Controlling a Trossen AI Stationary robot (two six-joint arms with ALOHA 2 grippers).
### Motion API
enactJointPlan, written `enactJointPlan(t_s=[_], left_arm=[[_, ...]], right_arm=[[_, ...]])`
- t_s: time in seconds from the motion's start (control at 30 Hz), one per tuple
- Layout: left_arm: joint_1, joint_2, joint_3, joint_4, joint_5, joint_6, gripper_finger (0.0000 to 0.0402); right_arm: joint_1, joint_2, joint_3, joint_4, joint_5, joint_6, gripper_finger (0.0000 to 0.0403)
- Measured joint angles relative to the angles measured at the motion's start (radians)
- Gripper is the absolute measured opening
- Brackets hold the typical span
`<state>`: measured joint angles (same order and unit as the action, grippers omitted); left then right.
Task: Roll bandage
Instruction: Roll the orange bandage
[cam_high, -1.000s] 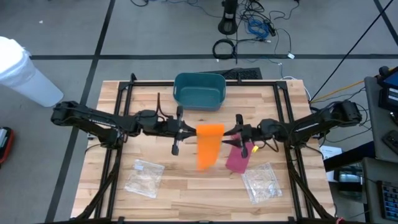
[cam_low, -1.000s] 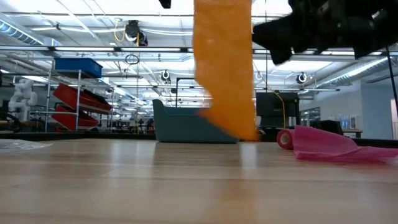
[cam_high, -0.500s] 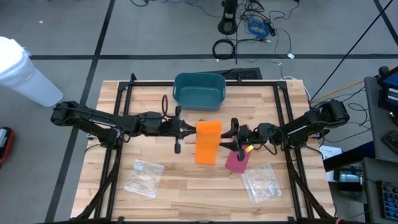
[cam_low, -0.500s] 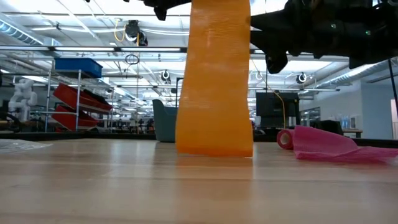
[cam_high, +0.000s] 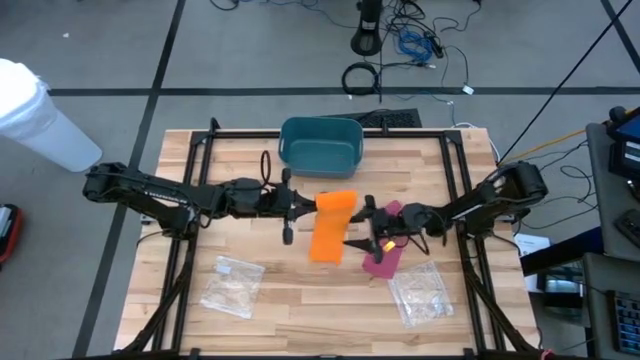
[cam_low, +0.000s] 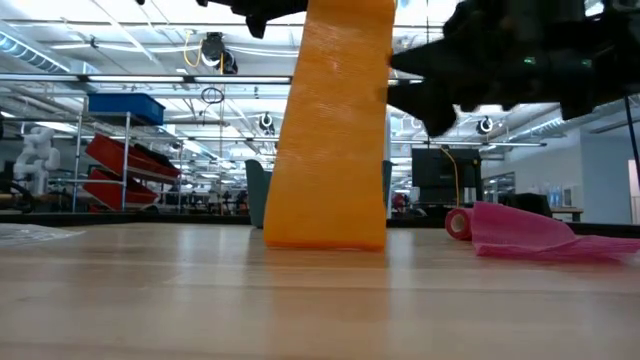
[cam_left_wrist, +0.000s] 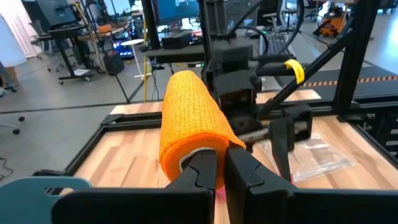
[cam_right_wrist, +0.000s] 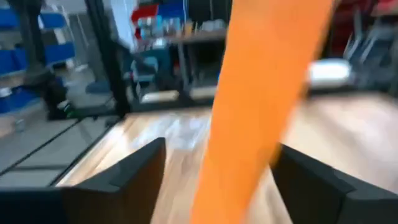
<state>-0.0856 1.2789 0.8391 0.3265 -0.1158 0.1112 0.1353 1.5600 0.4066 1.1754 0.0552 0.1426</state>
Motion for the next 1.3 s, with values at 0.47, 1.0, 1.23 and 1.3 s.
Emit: enactJointPlan(t_s=[0.47, 1.0, 1.23, 1.3], left_arm=[[0.0, 0.0, 0.0, 0.018, 0.0, -0.028, 0.0008], [0.025, -0.05, 0.0, 0.052, 0.144, -0.133, 0.0008], [-0.022, -0.016, 0.0, 0.072, 0.183, -0.136, 0.0008], [-0.042, -0.016, 0.0, 0.073, 0.207, -0.136, 0.0008]], right_arm=[[0.004, 0.222, 0.212, -0.093, 0.002, -0.084, 0.0023], [-0.022, 0.073, 0.103, -0.08, 0.275, -0.498, 0.0], [-0.109, 0.066, 0.12, -0.11, 0.207, -0.578, 0.0], [-0.134, 0.066, 0.12, -0.098, 0.203, -0.607, 0.0]])
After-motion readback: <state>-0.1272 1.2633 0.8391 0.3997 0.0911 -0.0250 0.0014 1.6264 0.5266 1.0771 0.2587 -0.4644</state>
